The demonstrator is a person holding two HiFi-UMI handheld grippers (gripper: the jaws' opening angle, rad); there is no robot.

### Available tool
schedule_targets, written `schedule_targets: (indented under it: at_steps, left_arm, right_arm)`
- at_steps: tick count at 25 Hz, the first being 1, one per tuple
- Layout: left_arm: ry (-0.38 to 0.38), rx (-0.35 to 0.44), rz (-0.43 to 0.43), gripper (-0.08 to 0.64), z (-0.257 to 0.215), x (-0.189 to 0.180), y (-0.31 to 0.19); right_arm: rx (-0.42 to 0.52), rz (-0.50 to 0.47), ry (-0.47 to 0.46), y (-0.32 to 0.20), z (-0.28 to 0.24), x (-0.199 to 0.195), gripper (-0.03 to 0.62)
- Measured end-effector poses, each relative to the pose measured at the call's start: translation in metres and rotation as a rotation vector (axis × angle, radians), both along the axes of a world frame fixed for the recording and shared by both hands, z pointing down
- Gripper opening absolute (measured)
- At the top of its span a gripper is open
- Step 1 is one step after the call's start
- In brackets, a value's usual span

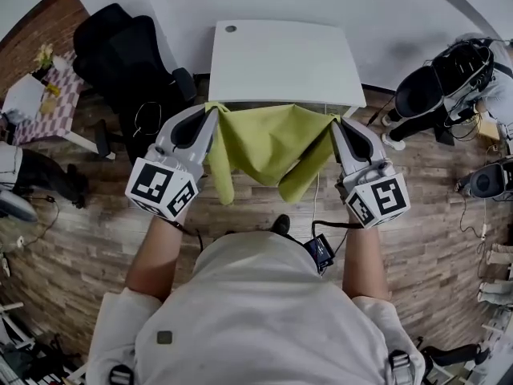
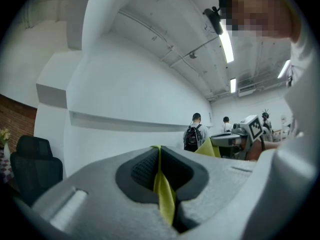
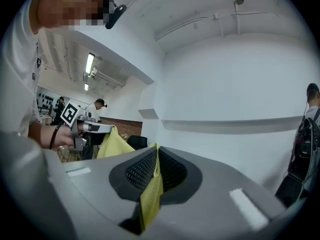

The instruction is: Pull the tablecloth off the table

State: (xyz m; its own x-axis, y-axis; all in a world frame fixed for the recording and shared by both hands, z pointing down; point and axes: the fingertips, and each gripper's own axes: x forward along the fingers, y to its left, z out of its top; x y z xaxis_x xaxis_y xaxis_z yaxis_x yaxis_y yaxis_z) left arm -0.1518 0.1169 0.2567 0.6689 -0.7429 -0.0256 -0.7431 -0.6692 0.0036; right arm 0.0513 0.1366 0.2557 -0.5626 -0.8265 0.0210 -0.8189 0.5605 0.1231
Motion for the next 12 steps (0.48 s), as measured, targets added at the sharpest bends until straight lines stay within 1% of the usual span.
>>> schedule_targets:
  at_steps: [5,12]
  left_arm:
    - [0.005,0.013,0.031,0.009,-0.006,-0.03,0.025]
    - [0.006,0.002,0.057,0.009,0.001,-0.067,0.061]
  right_arm:
    - [-0.005,0.031,-0.006,0.027,0.004,-0.032,0.02]
    - [-0.007,0.051,-0.029,0.065,0.011,-0.071,0.02]
